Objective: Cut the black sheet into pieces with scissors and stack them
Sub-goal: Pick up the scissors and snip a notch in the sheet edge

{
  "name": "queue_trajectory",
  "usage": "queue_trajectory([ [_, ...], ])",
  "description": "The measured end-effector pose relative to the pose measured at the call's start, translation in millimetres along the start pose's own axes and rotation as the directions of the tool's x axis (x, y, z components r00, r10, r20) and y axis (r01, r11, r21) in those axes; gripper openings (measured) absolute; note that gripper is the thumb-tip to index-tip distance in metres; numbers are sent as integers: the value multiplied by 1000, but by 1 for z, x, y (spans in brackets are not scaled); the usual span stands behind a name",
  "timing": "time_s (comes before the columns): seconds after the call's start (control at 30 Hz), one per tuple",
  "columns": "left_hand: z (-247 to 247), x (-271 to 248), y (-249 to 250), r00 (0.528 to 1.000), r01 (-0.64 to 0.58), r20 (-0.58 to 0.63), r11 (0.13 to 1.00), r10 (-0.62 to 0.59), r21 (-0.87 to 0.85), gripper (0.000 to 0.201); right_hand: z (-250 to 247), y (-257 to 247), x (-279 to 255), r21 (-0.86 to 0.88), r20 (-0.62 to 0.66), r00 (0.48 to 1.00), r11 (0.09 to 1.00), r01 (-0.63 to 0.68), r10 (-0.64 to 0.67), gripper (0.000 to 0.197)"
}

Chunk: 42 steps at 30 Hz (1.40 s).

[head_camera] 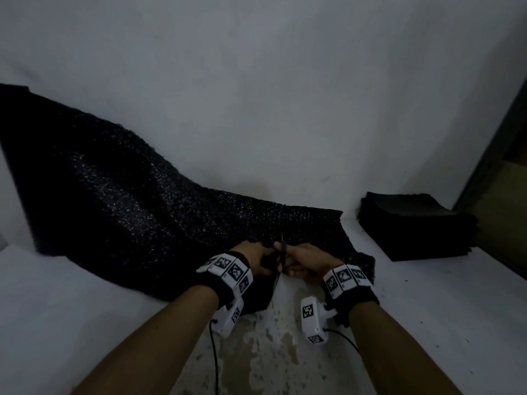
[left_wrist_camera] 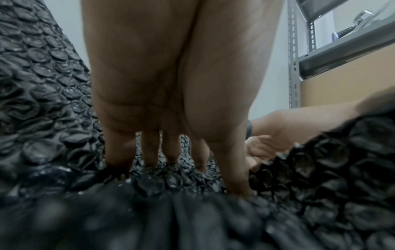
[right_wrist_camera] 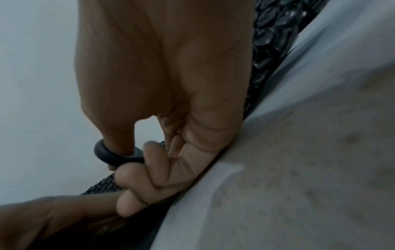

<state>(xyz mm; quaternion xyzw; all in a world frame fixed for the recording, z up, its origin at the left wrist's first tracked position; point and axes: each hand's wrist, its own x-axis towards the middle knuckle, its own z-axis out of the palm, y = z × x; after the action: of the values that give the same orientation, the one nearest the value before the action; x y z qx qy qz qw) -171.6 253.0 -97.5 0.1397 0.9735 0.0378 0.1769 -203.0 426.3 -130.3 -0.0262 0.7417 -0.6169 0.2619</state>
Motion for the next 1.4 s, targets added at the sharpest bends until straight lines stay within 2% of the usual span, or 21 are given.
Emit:
queue_trajectory([
  [0.23,0,-3,-1,1000,-19,-17,1000,19,-6,59,-5,3,5,-40,-1,999,998,42,-42,41],
  [0.37,0,-5,-1,999,-29,-29,999,28,-22,64,-4,3,0,-83,10,997,993,82,-82,46],
  [0.5,-3,-12,-2,1000,-16,-27,997,14,-73,65,0,6,-10,-7,25,992,992,122,-122,35],
  [0.57,-7,-12,-3,1000,17,-25,995,-19,-95,56,2,9,-16,11,45,989,990,143,-143,32],
  [0.63,-15,-8,-4,991,69,-105,990,-82,-123,45,4,12,-24,21,73,984,987,162,-163,29],
  [0.73,-23,-1,-4,934,127,-312,977,-177,-173,34,5,13,-36,27,104,978,984,178,-180,25],
  [0.77,-22,1,-4,921,130,-342,975,-186,-181,34,5,14,-38,21,105,979,984,175,-177,26],
  [0.83,-14,6,-6,942,109,-299,981,-154,-161,51,5,14,-42,-1,109,980,986,167,-166,30],
  [0.93,-2,9,-9,986,110,-115,991,-119,-82,76,3,15,-45,-51,129,983,989,141,-134,33],
  [1.27,-6,6,-13,996,86,-4,996,-86,-26,84,-7,-4,-37,-47,126,991,998,-41,47,46],
  [1.4,-8,7,-13,997,79,8,997,-79,-6,82,-10,-4,-35,13,160,984,996,-87,84,51],
])
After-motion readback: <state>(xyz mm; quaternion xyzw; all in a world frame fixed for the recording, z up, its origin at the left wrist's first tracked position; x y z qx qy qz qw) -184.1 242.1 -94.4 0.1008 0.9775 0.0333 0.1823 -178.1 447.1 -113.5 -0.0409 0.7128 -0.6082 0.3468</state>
